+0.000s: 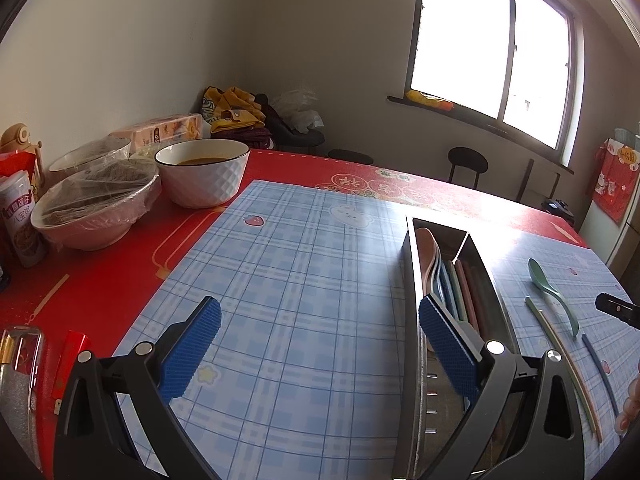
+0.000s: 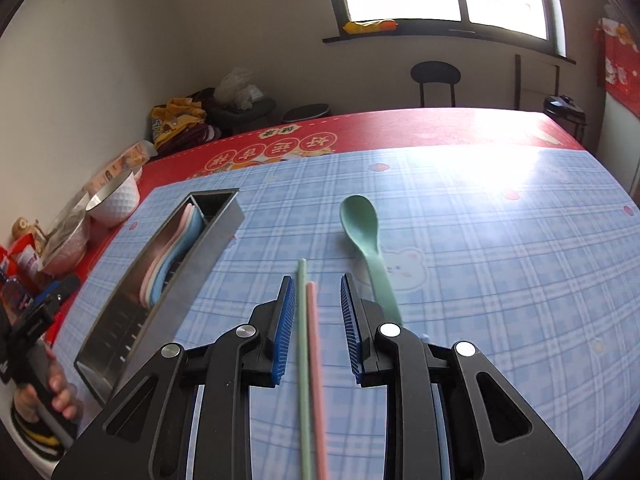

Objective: Organize utensils
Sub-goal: 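Withdraw the right gripper from the tray while the left moves above the green chopstick, then close the left gripper on the green chopstick and lift it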

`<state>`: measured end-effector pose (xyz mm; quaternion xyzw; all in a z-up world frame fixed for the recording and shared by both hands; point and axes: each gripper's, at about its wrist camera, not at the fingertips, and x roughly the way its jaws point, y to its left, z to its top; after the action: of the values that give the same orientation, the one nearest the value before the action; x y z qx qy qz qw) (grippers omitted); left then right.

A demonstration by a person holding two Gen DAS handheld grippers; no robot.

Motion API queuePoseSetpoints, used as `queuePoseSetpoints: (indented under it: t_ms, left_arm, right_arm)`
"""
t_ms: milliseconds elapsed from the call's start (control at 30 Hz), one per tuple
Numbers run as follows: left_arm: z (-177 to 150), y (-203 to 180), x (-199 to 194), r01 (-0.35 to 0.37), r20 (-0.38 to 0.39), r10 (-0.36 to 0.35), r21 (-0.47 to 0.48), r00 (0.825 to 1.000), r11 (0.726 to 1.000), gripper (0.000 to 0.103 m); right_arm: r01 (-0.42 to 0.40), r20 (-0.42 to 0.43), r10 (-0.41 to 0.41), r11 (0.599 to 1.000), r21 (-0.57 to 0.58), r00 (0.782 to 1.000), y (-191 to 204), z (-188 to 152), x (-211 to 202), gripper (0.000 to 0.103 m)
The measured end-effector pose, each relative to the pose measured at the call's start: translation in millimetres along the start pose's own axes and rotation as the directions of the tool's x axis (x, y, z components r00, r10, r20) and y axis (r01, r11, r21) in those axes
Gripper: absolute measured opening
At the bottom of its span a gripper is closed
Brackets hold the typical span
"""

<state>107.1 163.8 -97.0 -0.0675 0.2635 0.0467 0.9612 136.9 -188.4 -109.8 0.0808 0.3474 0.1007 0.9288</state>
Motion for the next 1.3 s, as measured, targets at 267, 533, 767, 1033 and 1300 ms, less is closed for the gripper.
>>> queuePoseSetpoints:
  t_ms: [267, 533, 767, 1033, 1300]
  left_arm:
    - [5.1, -17.5, -13.6, -0.057, 0.028, 0.055, 0.080, 0.998, 0.995, 0.097]
    - [21.1, -84.3, -63.0, 0.041, 0.075, -0.051, 0.130, 0.996, 0.991, 0.096]
    - [1.4, -169.1, -58.4, 0.182, -0.058, -0.174, 0.186, 0.983, 0.966, 0.074]
    - [-39.2, -229.7, -22.9, 0.274, -0.245, -0.218, 0.226, 0.945, 0.935, 0.051]
    - [-57.1, -245.8, 16.9, 0.275, -0.361, -0.189, 0.205, 0.913, 0.939, 0.034]
  right_arm:
    - [0.020, 0.015, -0.020, 0.999, -0.032, 1.000, -41.8, -21.9, -22.6, 0.024]
    - [-0.008, 0.042, 0.008, 1.000, -0.014, 0.999, -69.8, -27.5, -31.3, 0.024]
    - [-0.025, 0.060, 0.024, 0.999, 0.019, 0.998, -86.5, -29.9, -32.7, 0.024]
    - [-0.121, 0.086, 0.114, 0.989, 0.089, 0.990, -102.6, -32.6, -34.1, 0.024]
    - [-0.182, 0.106, 0.169, 0.975, 0.131, 0.980, -111.4, -33.9, -34.7, 0.024]
